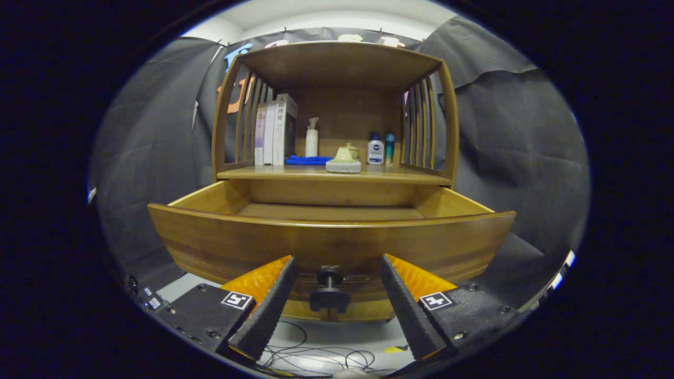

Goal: Pull open the drawer, take out the items inside it, and place them on the countertop above the cabinet.

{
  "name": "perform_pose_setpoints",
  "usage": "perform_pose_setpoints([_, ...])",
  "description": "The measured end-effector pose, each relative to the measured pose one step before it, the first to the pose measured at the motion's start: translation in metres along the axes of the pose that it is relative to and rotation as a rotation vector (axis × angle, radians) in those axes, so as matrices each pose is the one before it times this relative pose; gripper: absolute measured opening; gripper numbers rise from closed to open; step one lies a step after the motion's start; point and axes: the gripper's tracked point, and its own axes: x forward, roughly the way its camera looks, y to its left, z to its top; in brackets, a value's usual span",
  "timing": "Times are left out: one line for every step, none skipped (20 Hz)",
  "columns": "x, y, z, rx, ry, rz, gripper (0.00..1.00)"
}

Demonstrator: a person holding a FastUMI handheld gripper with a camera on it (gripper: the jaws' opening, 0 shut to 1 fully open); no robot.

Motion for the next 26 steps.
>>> perform_pose_setpoints([-0.00178,0.00603,0.00058,0.01513,-0.00901,0.00306,0.99])
perform_pose_setpoints([0.00494,-0.0023,-0.00035,-0.00418,-0.00595,-0.00026,0.99])
perform_pose_setpoints([-0.00235,0.00011,0.00192,-0.00317,-0.01841,-0.00024,0.98])
perform_pose_setpoints([0.0015,-0.00019,-0.0002,-0.00105,-0.00701,0.00067,0.98])
perform_pose_setpoints([0.00259,-0.00024,0.00154,-0.00184,-0.01376,0.00087,0.98])
perform_pose_setpoints([0.00313,0.00034,-0.00119,-0.00566,-0.00243,0.00062,0.98])
perform_pose_setpoints([0.00534,0.0,0.00211,-0.00224,0.00095,-0.00052,0.98])
perform_pose_setpoints([0.00522,0.00074,0.00168,0.00345,0.00073,-0.00123,0.98])
perform_pose_setpoints([0.00493,0.00001,0.00301,-0.00367,0.00939,0.00064,0.98])
perform_pose_setpoints([0.00813,0.00046,0.00271,-0.00015,-0.00704,-0.00044,0.98])
perform_pose_setpoints([0.00652,0.00047,0.00132,-0.00124,0.00158,0.0003,0.98])
perform_pose_setpoints([0.00563,0.00016,0.0056,-0.00564,-0.01284,-0.00182,0.99])
perform_pose_setpoints([0.00494,0.00021,0.00447,-0.00622,-0.00983,-0.00246,0.99])
perform_pose_setpoints([0.00694,0.00044,-0.00311,0.00258,0.02746,-0.00079,0.99])
perform_pose_setpoints([0.00351,0.00073,0.0039,0.00149,-0.02137,-0.00341,0.99])
perform_pose_setpoints([0.00741,-0.0034,-0.00047,-0.00346,0.01632,0.001,0.99])
perform_pose_setpoints([0.00405,-0.00016,0.00456,0.00096,-0.00264,0.00013,0.99])
perform_pose_setpoints([-0.00322,0.00039,-0.00401,0.00534,0.0,0.00141,0.99])
perform_pose_setpoints([0.0004,0.00121,0.001,-0.00062,0.00055,-0.0009,0.99])
perform_pose_setpoints([0.00213,-0.00118,0.00091,-0.005,-0.00385,-0.00312,0.99])
perform_pose_setpoints([0.00147,-0.00056,-0.00026,-0.00305,0.00226,-0.00255,0.99])
perform_pose_setpoints([0.0008,0.0008,0.00057,0.00236,-0.00069,-0.00133,0.99])
perform_pose_setpoints([0.00083,0.00032,0.00124,0.00425,-0.00518,-0.00099,0.99])
perform_pose_setpoints([0.00101,-0.00013,0.00016,0.00165,-0.0019,-0.00083,0.99])
perform_pose_setpoints([0.00077,-0.00061,0.00059,-0.00397,-0.00202,-0.00072,0.99])
perform_pose_setpoints([0.0001,0.00031,0.00036,0.00017,-0.00546,-0.00028,0.99])
